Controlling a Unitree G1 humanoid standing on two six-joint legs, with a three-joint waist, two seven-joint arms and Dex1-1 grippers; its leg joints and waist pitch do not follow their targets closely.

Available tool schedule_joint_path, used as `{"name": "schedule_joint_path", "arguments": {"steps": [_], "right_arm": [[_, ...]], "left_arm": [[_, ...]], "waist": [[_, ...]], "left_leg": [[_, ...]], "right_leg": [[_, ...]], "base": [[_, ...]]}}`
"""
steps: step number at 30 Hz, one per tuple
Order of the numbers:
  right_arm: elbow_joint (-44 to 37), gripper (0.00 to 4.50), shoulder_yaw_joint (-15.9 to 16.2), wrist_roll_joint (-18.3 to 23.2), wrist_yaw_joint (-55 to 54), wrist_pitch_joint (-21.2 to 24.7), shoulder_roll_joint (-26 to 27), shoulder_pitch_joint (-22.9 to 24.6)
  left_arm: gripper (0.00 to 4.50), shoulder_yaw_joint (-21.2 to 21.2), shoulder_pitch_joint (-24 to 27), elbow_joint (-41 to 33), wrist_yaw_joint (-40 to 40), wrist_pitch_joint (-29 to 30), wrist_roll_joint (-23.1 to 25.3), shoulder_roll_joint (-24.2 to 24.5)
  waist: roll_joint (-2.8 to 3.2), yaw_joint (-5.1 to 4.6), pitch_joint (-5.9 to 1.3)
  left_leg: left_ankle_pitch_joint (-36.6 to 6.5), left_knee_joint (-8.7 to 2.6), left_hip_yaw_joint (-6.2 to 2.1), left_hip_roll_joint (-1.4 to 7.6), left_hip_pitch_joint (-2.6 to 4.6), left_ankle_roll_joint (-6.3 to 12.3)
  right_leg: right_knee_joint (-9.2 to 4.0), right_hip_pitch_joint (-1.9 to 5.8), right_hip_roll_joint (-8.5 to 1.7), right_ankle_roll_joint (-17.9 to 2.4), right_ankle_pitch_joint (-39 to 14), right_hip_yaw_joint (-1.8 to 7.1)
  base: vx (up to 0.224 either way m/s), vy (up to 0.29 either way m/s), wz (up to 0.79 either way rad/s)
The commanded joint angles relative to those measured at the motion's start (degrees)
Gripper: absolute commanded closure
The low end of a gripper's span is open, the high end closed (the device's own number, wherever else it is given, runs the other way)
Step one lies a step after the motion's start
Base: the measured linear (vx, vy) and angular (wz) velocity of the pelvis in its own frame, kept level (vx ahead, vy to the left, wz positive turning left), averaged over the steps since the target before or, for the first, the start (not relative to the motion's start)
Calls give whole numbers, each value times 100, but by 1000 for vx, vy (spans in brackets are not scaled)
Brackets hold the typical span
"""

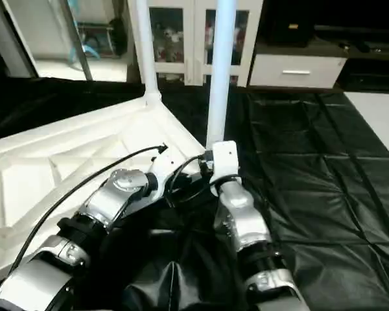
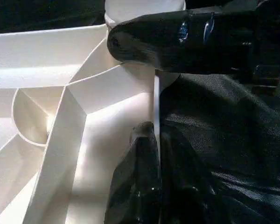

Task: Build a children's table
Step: Rotate leg to tighten

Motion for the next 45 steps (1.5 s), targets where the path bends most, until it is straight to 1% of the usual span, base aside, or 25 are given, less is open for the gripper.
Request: {"name": "schedule_joint_path", "arguments": {"steps": [1, 2, 5, 6, 8, 10, 11, 13, 15, 16, 18, 19, 20, 21, 22, 23, 24, 25, 26, 28, 32, 34, 39, 44, 45], "right_arm": [[370, 180, -16, -250, -243, 123, 5, 134], [270, 180, 41, -214, -55, -19, 41, 150], [72, 180, 47, -142, 111, -220, 44, 182], [-44, 145, 18, -89, 135, -274, 30, 210], [-292, 110, 29, -39, 291, -244, -70, 303], [-645, 110, 72, 6, 583, -96, -265, 453], [-812, 97, 87, 76, 809, 6, -378, 524], [-1057, 71, 138, 165, 1252, 129, -624, 630], [-1269, 67, 229, 233, 1727, 167, -877, 714], [-1423, 67, 312, 305, 2083, 241, -1052, 766], [-1821, 67, 512, 542, 2968, 422, -1484, 904], [-1961, 67, 565, 605, 3210, 499, -1613, 955], [-2083, 67, 632, 632, 3455, 482, -1772, 1007], [-2131, 67, 658, 642, 3550, 476, -1833, 1027], [-2345, 67, 729, 735, 4004, 494, -2109, 1121], [-2516, 67, 786, 809, 4399, 496, -2357, 1196], [-2593, 67, 827, 836, 4648, 479, -2526, 1230], [-2645, 67, 871, 853, 4882, 449, -2689, 1252], [-2731, 67, 951, 879, 5322, 405, -2993, 1277], [-2783, 67, 981, 912, 5540, 427, -3137, 1279], [-2883, 67, 1074, 977, 5996, 510, -3419, 1234], [-2881, 67, 1166, 917, 6219, 511, -3547, 1183], [-2809, 67, 1261, 893, 6500, 500, -3671, 1093], [-2694, 67, 1222, 923, 6568, 512, -3593, 1001], [-2676, 84, 1213, 929, 6567, 513, -3575, 984]], "left_arm": [[450, 224, 141, 316, 370, -166, -32, 76], [450, 199, 165, 313, 331, -187, -27, 90], [450, 177, 192, 338, 274, -241, -17, 115], [450, 164, 201, 365, 246, -272, -12, 131], [450, 128, 244, 332, 161, -291, 0, 184], [450, 57, 340, 212, -41, -267, 15, 276], [450, 4, 404, 119, -189, -253, 22, 336], [450, -118, 543, -86, -562, -186, 5, 459], [450, -252, 676, -286, -938, -118, -19, 580], [450, -357, 757, -412, -1192, -110, -25, 669], [450, -584, 927, -712, -1752, -74, -63, 875], [450, -643, 972, -804, -1893, -41, -80, 933], [450, -707, 1017, -902, -2054, -74, -107, 998], [450, -731, 1034, -940, -2116, -87, -117, 1023], [450, -853, 1127, -1170, -2456, -79, -195, 1154], [450, -963, 1212, -1382, -2780, -93, -270, 1272], [450, -1037, 1268, -1521, -3014, -134, -329, 1346], [450, -1101, 1305, -1640, -3188, -85, -378, 1403], [450, -1213, 1354, -1829, -3451, -20, -427, 1498], [450, -1260, 1357, -1877, -3501, -36, -391, 1532], [450, -1323, 1355, -1975, -3649, 72, -379, 1579], [450, -1306, 1355, -2040, -3660, 107, -384, 1590], [450, -1292, 1364, -2173, -3669, 191, -404, 1661], [450, -1256, 1370, -2171, -3631, 205, -396, 1664], [450, -1251, 1373, -2171, -3626, 205, -396, 1666]], "waist": [[-119, 6, -208], [-149, 6, -201], [-128, 18, -193], [-128, 17, -190], [-140, 37, -201], [-139, 49, -198], [-155, 30, -187], [-147, 27, -179], [-120, 11, -176], [-131, 18, -173], [-132, 32, -173], [-128, 64, -182], [-120, 44, -182], [-120, 44, -182], [-119, 70, -210], [-119, 89, -201], [-72, 125, -202], [-93, 118, -204], [-92, 161, -216], [-99, 190, -198], [-119, 191, -175], [-126, 187, -183], [-148, 191, -207], [-164, 193, -215], [-162, 193, -214]], "left_leg": [[-1006, -475, -211, 389, -7, 274], [-1075, -476, -205, 391, -4, 290], [-1209, -495, -217, 403, 5, 254], [-1215, -500, -218, 403, 4, 250], [-1100, -493, -213, 411, 0, 272], [-1000, -493, -214, 414, -19, 313], [-991, -498, -214, 411, -39, 391], [-1124, -502, -225, 426, -45, 394], [-1166, -505, -221, 428, -25, 364], [-1199, -506, -221, 432, -27, 366], [-1164, -507, -221, 447, -30, 391], [-1053, -497, -218, 469, -15, 439], [-939, -497, -210, 467, -29, 475], [-939, -497, -210, 467, -29, 475], [-752, -462, -205, 474, -13, 534], [-656, -464, -196, 483, -12, 594], [-671, -465, -213, 498, -4, 600], [-624, -459, -194, 490, -8, 628], [-616, -445, -184, 494, 37, 655], [-624, -442, -172, 490, 29, 678], [-895, -471, -193, 487, 23, 503], [-864, -466, -201, 489, 25, 461], [-576, -428, -193, 478, 18, 607], [-447, -410, -194, 478, 17, 703], [-451, -409, -193, 476, 18, 706]], "right_leg": [[-445, 158, -441, -1238, -1078, 258], [-463, 152, -446, -1214, -1240, 258], [-489, 140, -452, -1114, -1581, 263], [-495, 136, -450, -1100, -1595, 263], [-470, 149, -444, -1087, -1392, 270], [-451, 164, -442, -1110, -1208, 269], [-444, 184, -437, -1120, -1131, 262], [-478, 184, -462, -1096, -1474, 259], [-499, 150, -457, -1099, -1613, 273], [-499, 162, -449, -1110, -1628, 273], [-483, 165, -446, -1137, -1511, 281], [-453, 175, -451, -1181, -1248, 289], [-423, 164, -434, -1287, -994, 279], [-423, 164, -434, -1287, -994, 279], [-373, 195, -454, -1419, -554, 279], [-355, 194, -447, -1482, -346, 278], [-339, 207, -461, -1506, -292, 273], [-330, 205, -446, -1546, -171, 274], [-321, 195, -440, -1586, -87, 269], [-320, 191, -443, -1633, -59, 275], [-365, 209, -458, -1580, -591, 276], [-361, 220, -461, -1572, -594, 276], [-316, 229, -458, -1640, -250, 270], [-294, 233, -455, -1693, -136, 257], [-294, 229, -454, -1701, -145, 257]], "base": [[0, 0, 0], [0, 0, 0], [0, 0, 0], [0, 0, 0], [0, 0, 0], [0, 0, 0], [0, 0, 0], [0, 0, 0], [0, 0, 0], [0, 0, 0], [0, 0, 0], [0, 0, 0], [0, 0, 0], [0, 0, 0], [0, 0, 0], [0, 0, 0], [0, 0, 0], [0, 0, 0], [0, 0, 0], [0, 0, 0], [0, 0, 0], [0, 0, 0], [0, 0, 0], [0, 0, 0], [0, 0, 0]]}}
